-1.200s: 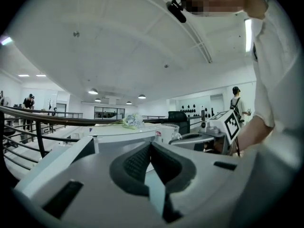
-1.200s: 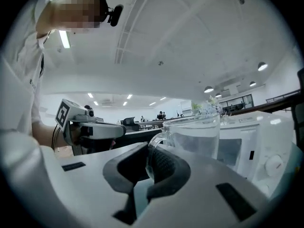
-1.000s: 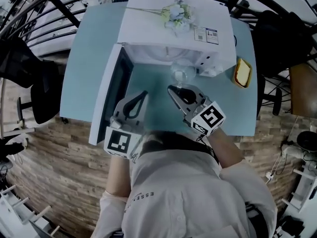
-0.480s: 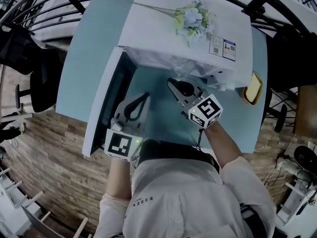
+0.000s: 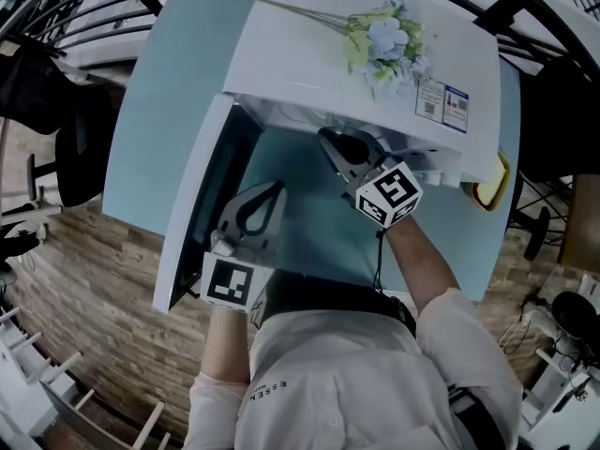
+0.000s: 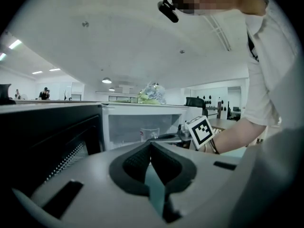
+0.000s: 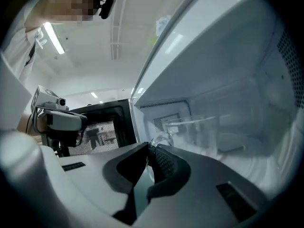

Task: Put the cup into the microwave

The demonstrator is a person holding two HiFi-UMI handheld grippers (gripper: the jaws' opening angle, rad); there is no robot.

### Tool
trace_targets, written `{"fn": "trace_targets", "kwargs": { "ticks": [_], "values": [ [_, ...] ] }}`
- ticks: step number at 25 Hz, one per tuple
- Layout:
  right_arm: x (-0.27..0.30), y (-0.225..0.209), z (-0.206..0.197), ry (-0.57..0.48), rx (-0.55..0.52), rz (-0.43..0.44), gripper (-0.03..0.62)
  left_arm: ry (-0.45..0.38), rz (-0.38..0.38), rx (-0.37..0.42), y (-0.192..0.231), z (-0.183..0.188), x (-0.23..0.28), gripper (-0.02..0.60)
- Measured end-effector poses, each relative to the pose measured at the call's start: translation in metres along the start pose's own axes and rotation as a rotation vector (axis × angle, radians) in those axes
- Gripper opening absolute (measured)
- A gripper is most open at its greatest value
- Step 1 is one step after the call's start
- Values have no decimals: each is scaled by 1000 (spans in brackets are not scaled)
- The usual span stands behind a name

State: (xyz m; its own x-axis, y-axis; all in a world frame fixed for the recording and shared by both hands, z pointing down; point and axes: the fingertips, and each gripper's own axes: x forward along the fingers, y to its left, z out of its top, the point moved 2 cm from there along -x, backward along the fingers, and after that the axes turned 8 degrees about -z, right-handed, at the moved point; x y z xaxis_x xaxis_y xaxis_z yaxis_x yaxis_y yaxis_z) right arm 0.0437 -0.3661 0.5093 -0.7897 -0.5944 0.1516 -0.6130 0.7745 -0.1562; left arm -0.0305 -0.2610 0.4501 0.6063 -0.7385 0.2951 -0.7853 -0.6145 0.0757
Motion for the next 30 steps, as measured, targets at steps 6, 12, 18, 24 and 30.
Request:
{"fn": "trace_targets", "kwargs": {
  "ticks": [6,12,18,24,30],
  "values": [
    [12,-9,-6,10,-21,-10,21,-12,-13,-1,2,-3,7,2],
    [18,-13,-9,0,-43,-29,21,-21,-10,-20,5,-9,8,2],
    [21,-14,-10,4,-32,-42,21,-30,-4,-25,8,-12,8,2],
    [19,-9,-17,62,-114,-45,89,-33,-15,-53,3,-18,10,2],
    [10,-10,-16,54,-126,-83,161,-47,-17,-58,5,-21,12,2]
  ]
}}
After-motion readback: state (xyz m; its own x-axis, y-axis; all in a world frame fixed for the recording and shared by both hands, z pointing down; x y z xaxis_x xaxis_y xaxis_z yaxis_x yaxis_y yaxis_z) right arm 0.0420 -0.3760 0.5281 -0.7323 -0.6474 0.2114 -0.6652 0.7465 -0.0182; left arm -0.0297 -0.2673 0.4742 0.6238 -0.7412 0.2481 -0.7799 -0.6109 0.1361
